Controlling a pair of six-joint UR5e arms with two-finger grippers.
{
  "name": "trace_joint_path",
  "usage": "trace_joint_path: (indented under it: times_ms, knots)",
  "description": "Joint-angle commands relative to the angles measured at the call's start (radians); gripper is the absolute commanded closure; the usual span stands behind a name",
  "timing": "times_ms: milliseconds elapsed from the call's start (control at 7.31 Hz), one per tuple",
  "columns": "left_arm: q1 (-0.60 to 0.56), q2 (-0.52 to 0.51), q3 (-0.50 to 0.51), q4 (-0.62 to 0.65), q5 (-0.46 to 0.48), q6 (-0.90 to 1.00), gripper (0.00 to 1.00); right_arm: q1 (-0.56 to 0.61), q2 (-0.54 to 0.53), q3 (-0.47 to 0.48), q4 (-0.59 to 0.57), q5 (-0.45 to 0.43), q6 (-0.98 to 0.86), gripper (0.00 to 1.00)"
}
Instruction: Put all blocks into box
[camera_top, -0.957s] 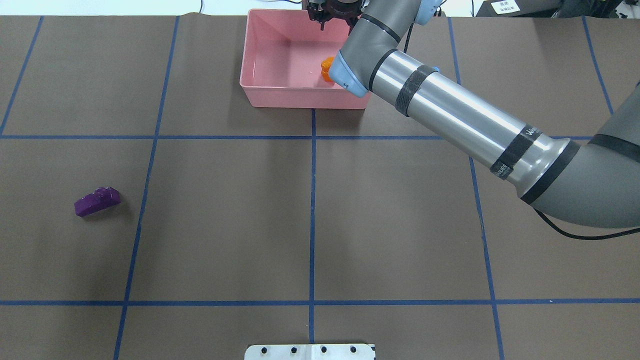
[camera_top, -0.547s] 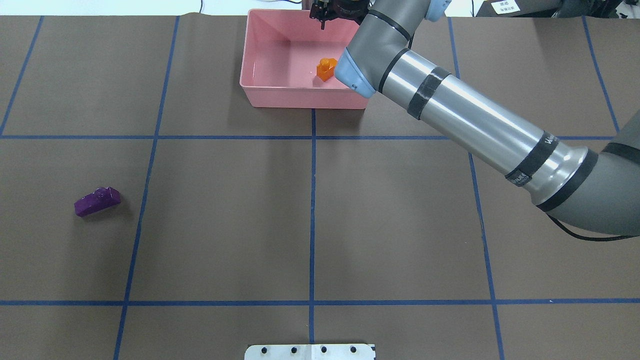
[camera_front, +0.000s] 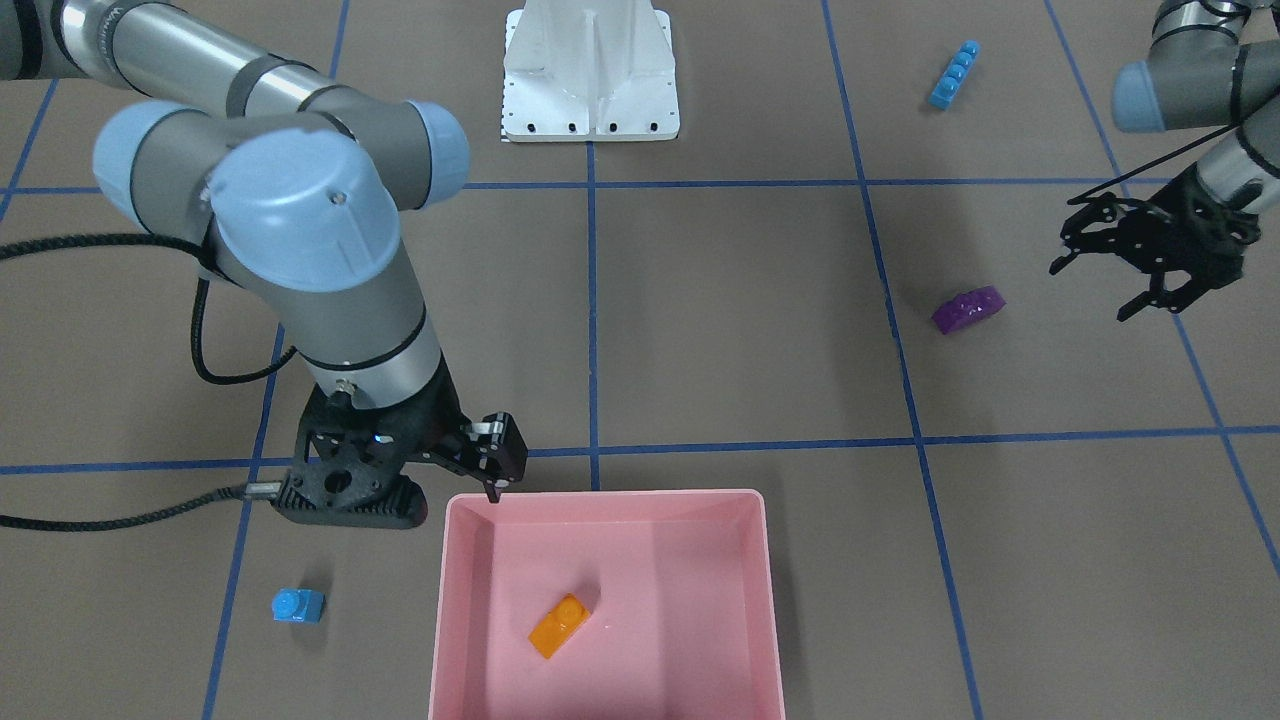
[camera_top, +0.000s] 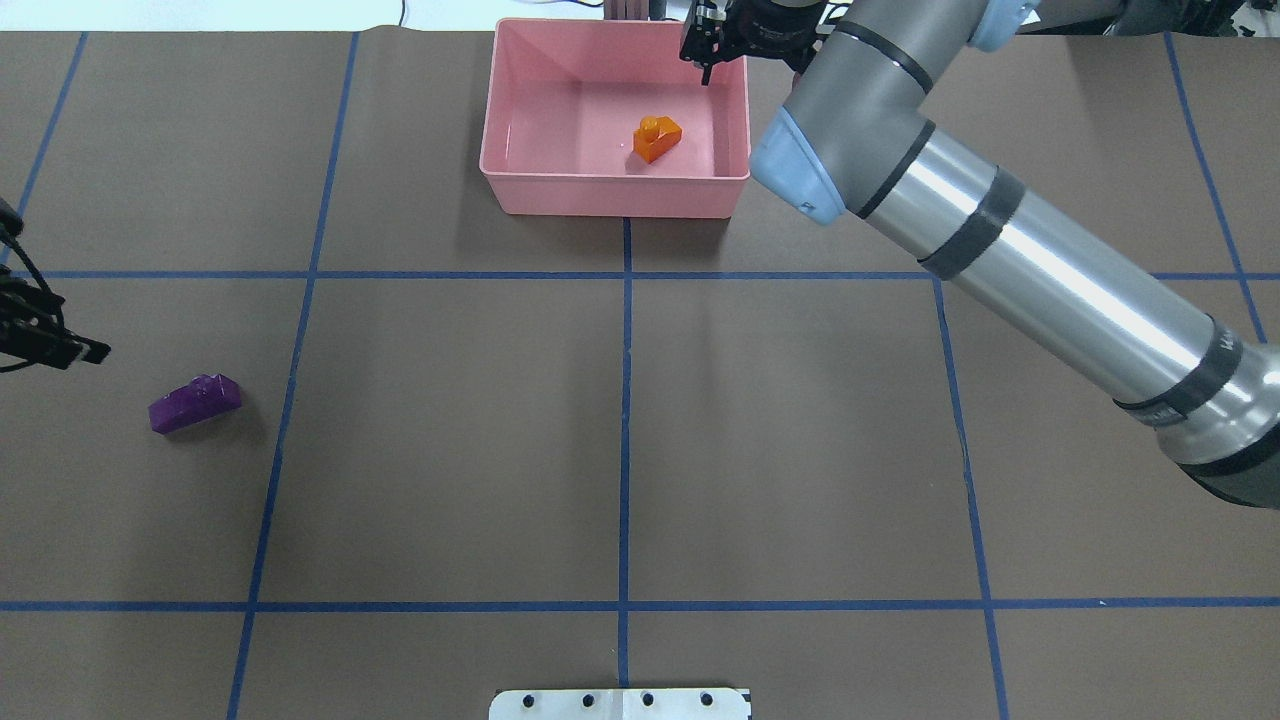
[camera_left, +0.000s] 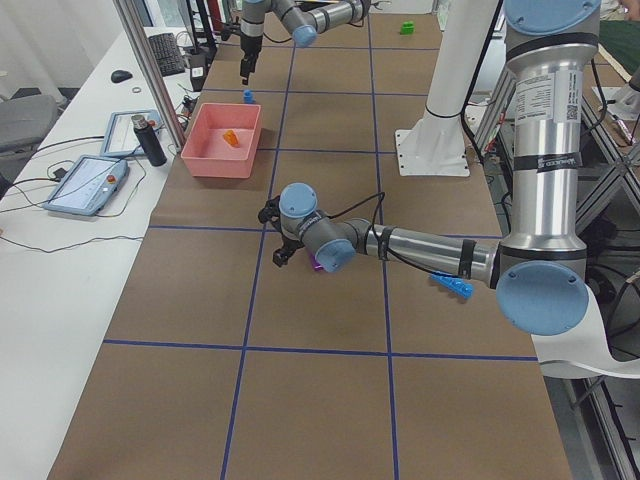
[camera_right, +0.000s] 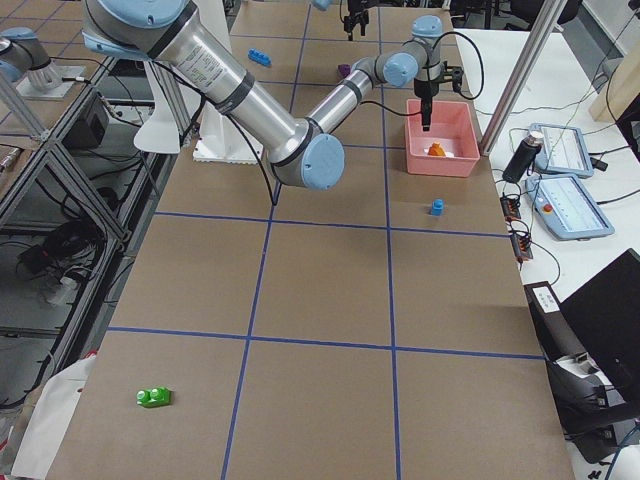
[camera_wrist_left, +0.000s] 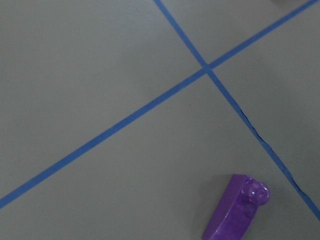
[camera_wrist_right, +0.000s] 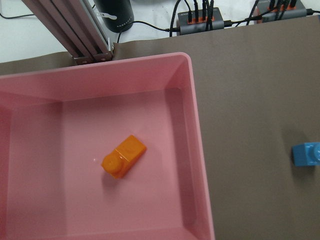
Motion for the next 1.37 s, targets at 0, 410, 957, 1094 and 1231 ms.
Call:
trace_joint_path:
  times_ms: [0, 410, 957, 1094, 1231]
  knots:
    - [0.17, 0.002, 0.005, -0.026, 0.165, 0.001, 0.0, 0.049, -0.151, 0.229, -0.088, 0.068, -0.072, 0.01]
    - [0.198, -0.018, 0.018, -0.026, 0.173, 0.002, 0.0, 0.06, -0.154, 0.228, -0.09, 0.073, -0.083, 0.01]
    - [0.213, -0.021, 0.028, -0.026, 0.173, 0.002, 0.17, 0.057, -0.154, 0.219, -0.088, 0.07, -0.083, 0.01]
    - [0.216, -0.02, 0.024, -0.026, 0.171, 0.001, 0.66, 0.056, -0.154, 0.219, -0.088, 0.07, -0.083, 0.01]
    - [0.216, -0.021, 0.024, -0.024, 0.171, -0.007, 1.0, 0.055, -0.153, 0.219, -0.088, 0.07, -0.081, 0.01]
